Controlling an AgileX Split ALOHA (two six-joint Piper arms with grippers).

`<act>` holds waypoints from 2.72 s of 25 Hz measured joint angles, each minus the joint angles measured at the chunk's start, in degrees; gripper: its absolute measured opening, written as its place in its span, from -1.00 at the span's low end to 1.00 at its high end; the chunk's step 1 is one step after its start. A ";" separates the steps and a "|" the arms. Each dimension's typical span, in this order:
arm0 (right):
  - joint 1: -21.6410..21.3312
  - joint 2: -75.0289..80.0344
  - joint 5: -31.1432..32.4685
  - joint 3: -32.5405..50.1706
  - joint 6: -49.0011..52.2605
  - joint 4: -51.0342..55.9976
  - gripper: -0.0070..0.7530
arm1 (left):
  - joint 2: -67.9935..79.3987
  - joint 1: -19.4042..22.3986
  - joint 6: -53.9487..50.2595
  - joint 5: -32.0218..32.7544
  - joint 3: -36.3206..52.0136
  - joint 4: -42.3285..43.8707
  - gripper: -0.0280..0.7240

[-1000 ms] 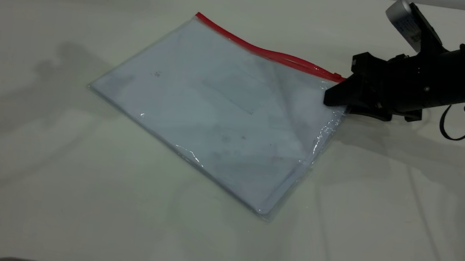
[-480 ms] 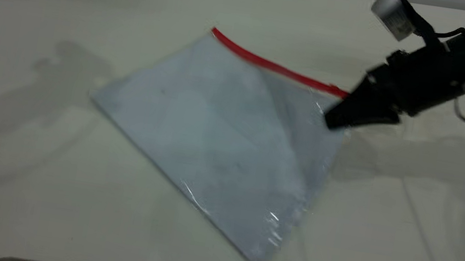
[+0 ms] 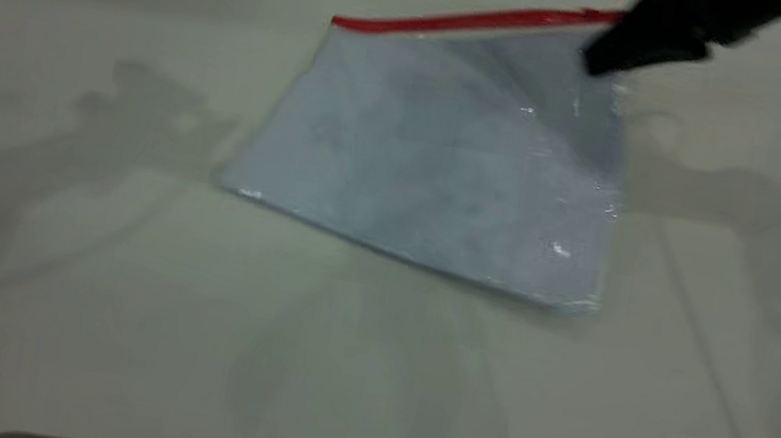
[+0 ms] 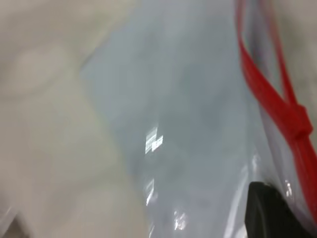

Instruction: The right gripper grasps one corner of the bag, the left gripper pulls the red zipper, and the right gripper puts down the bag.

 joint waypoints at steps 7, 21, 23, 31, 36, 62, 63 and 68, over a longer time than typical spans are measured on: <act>5.55 -0.12 5.34 -0.03 -3.06 -0.27 -0.89 | 12.73 -3.64 7.36 4.65 -11.97 -0.20 0.51; 5.45 -0.28 4.32 -0.03 -7.13 -0.65 -0.89 | 33.71 -12.06 21.28 23.47 -36.32 -7.49 0.51; 5.45 -0.28 4.32 -0.03 -7.15 -0.27 -0.89 | 35.10 -13.09 21.34 23.82 -37.52 -7.72 0.51; 5.31 -0.28 4.08 -0.03 -7.77 0.57 -0.89 | 36.44 -15.34 21.46 24.03 -38.71 -9.05 0.51; 5.29 -0.28 4.03 -0.03 -7.89 0.78 -0.89 | 36.44 -15.34 21.46 24.26 -38.75 -9.05 0.45; 5.23 -0.28 4.00 -0.03 -7.96 0.84 -0.89 | 36.44 -15.34 23.02 26.80 -38.82 -9.37 -0.40; 5.18 -0.28 4.00 -0.03 -7.96 0.84 -0.89 | 36.44 -15.34 23.03 26.80 -38.82 -9.37 -0.40; 4.06 -0.28 4.25 -0.03 -7.71 1.44 -0.89 | 36.44 -15.34 24.12 26.08 -38.82 -9.67 -0.56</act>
